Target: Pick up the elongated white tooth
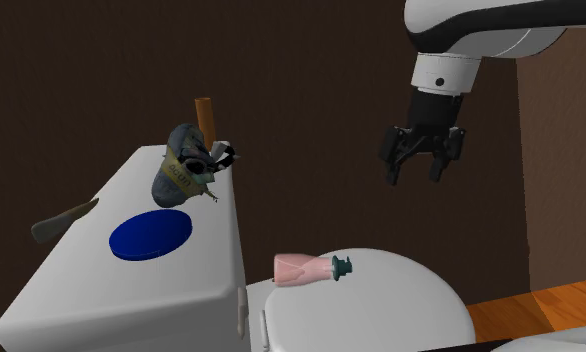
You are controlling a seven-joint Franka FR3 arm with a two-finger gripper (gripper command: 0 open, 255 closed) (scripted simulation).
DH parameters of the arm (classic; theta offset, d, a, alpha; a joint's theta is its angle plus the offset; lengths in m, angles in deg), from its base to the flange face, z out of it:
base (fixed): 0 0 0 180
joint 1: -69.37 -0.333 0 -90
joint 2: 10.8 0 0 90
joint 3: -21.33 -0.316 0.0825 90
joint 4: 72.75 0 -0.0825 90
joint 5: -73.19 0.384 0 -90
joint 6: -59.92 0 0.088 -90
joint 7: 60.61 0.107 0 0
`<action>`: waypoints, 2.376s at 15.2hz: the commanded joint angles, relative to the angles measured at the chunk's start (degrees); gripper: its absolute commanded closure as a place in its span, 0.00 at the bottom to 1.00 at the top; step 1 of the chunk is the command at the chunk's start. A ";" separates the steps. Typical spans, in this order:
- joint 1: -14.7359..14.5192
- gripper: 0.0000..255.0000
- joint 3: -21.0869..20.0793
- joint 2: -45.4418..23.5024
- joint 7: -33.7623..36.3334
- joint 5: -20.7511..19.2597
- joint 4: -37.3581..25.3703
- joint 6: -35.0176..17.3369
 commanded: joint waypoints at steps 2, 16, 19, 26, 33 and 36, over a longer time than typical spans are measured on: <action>-0.75 0.00 -0.34 -1.99 -0.23 0.96 -1.52 0.03; -9.57 0.00 -5.00 -28.61 -3.45 12.70 -27.45 5.25; -11.10 0.00 -6.15 -34.28 -3.75 14.78 -34.35 7.44; -14.54 0.00 -9.42 -48.47 -3.03 18.88 -53.42 13.96; -16.58 0.00 -11.34 -55.82 -2.79 20.38 -62.09 15.96; -16.53 0.00 -11.26 -54.87 -4.08 20.36 -58.57 13.69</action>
